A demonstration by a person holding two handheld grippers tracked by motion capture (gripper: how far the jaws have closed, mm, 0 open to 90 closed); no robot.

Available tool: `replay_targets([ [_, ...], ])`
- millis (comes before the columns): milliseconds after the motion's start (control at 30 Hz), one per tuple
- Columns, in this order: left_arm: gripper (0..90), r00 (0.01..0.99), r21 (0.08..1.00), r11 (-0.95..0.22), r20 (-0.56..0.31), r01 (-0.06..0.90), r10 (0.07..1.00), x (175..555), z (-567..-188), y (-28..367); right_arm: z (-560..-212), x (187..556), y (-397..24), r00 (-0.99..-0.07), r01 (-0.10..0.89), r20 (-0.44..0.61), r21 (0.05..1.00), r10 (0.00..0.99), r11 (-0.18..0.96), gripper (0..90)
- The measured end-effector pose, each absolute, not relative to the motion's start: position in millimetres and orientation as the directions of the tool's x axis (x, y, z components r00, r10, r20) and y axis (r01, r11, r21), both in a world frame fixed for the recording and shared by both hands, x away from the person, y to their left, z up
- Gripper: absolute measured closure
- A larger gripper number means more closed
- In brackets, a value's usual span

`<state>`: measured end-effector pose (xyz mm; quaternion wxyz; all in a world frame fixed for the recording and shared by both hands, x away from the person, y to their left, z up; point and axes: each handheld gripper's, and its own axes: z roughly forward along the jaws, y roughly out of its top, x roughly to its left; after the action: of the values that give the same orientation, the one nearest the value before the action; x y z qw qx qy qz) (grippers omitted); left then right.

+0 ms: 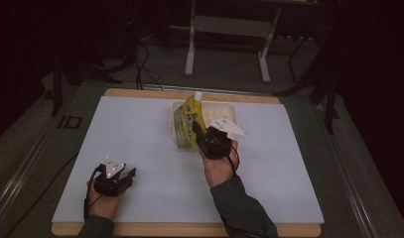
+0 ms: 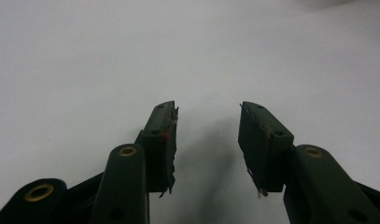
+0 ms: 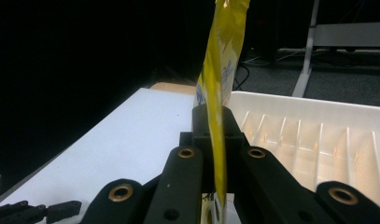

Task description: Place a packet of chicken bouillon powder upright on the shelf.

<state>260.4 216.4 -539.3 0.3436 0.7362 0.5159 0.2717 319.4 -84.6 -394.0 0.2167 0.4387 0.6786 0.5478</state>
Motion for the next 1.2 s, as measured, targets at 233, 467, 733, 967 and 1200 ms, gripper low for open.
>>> replay_targets([
  [233,56.4,0.320,0.786,-0.231,0.045,0.574,0.946,260,-539,217,-389,325,-82,-0.512,0.343,0.176,0.939,0.841,0.013,90.0],
  [467,56.4,0.320,0.785,-0.232,0.046,0.575,0.946,261,-539,217,-387,331,-80,-0.503,0.339,0.178,0.941,0.846,0.003,90.0],
  [733,56.4,0.320,0.786,-0.230,0.044,0.574,0.946,261,-539,217,-386,339,-77,-0.493,0.338,0.184,0.941,0.850,-0.008,90.0],
  [967,56.4,0.320,0.787,-0.227,0.040,0.574,0.947,261,-539,217,-386,346,-70,-0.483,0.335,0.188,0.942,0.855,-0.018,90.0],
  [1200,56.4,0.321,0.788,-0.226,0.038,0.573,0.946,261,-540,217,-391,354,-66,-0.462,0.341,0.193,0.940,0.866,-0.028,90.0],
])
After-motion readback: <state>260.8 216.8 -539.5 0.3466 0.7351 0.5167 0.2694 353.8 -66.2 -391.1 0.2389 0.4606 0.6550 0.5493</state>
